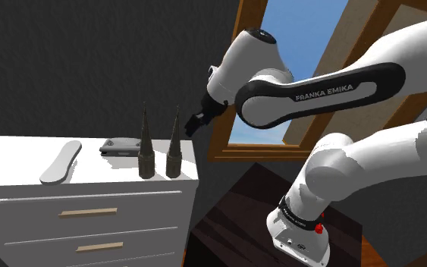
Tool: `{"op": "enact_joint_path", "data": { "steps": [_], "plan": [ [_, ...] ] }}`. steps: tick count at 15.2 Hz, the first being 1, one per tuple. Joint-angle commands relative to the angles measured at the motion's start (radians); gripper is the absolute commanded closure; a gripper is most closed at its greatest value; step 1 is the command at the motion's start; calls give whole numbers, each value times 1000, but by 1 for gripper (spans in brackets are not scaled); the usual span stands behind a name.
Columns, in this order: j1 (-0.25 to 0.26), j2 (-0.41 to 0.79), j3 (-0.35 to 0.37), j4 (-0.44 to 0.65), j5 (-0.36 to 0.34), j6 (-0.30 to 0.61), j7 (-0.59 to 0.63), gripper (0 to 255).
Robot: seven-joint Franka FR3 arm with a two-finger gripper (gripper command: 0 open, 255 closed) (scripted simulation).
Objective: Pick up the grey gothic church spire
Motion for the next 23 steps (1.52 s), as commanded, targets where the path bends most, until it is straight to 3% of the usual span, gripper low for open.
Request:
{"op": "enact_joint_path", "data": {
  "steps": [1, 3, 5, 7, 8, 12, 15, 16, 18, 19, 23],
  "plan": [
    [-17, 61, 67, -36, -2, 126, 59, 0],
    [-62, 138, 147, -51, -23, 244, 123, 0],
    [-145, 221, 254, -55, -65, 362, 203, 0],
    [-290, 298, 411, -48, -134, 474, 305, 0],
    [-392, 329, 516, -40, -176, 526, 362, 0],
    [-539, 366, 661, -46, -216, 602, 412, 0],
    [-680, 385, 798, -48, -247, 658, 453, 0],
    [-709, 387, 828, -48, -252, 669, 459, 0],
    [-709, 387, 828, -48, -251, 669, 459, 0],
    [-705, 387, 824, -48, -250, 667, 458, 255],
    [-705, 386, 826, -48, -249, 667, 459, 255]
  ]
}}
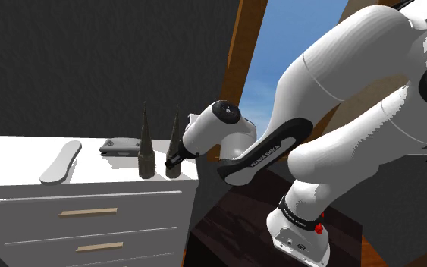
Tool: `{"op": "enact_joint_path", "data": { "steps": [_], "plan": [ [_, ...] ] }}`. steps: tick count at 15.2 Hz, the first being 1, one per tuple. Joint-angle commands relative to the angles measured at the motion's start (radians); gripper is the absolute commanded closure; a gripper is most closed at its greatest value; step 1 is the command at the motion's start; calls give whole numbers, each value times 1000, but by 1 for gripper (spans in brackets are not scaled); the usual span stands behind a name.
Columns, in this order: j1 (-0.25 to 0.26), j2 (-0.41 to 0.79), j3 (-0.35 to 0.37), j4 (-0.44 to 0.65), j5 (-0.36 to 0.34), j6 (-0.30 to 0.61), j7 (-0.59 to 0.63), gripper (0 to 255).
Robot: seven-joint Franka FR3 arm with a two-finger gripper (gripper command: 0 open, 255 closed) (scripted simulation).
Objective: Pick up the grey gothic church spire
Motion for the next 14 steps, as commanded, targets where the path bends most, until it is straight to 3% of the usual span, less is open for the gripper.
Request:
{"op": "enact_joint_path", "data": {
  "steps": [1, 5, 10, 14],
  "plan": [
    [-1, 0, 0, -1, 0, -1, 0, 255],
    [-5, 1, 3, -1, -1, 1, 0, 255],
    [223, -31, -223, 2, 44, -93, -62, 255],
    [353, -72, -351, 11, 86, -168, -113, 255]
  ]
}}
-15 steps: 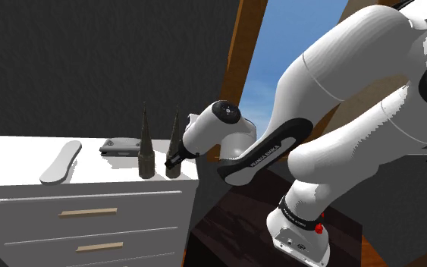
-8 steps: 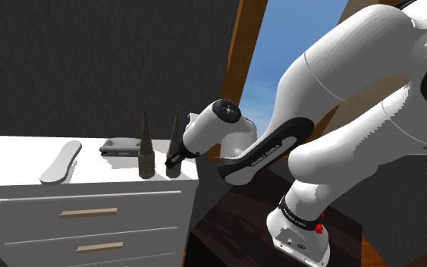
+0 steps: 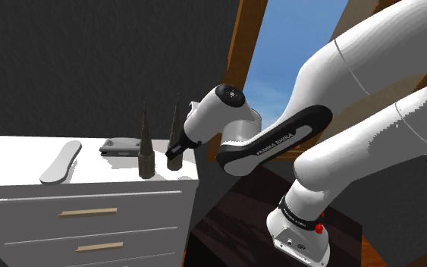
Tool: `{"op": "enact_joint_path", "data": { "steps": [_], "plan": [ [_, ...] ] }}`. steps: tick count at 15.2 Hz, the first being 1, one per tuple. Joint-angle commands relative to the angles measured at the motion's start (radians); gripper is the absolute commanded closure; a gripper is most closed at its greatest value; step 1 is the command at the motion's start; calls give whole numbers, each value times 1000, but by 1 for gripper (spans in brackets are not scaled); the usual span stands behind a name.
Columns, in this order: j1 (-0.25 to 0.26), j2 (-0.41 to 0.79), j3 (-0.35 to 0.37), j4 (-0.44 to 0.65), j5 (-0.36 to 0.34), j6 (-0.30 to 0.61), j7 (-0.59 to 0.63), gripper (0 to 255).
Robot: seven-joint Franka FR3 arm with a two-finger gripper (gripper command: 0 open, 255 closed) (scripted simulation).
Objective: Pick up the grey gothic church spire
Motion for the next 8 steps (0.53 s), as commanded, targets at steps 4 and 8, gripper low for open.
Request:
{"op": "enact_joint_path", "data": {
  "steps": [4, 8],
  "plan": [
    [121, -57, -121, 15, 48, -93, -59, 255],
    [157, -82, -158, 24, 65, -133, -81, 255]
  ]
}}
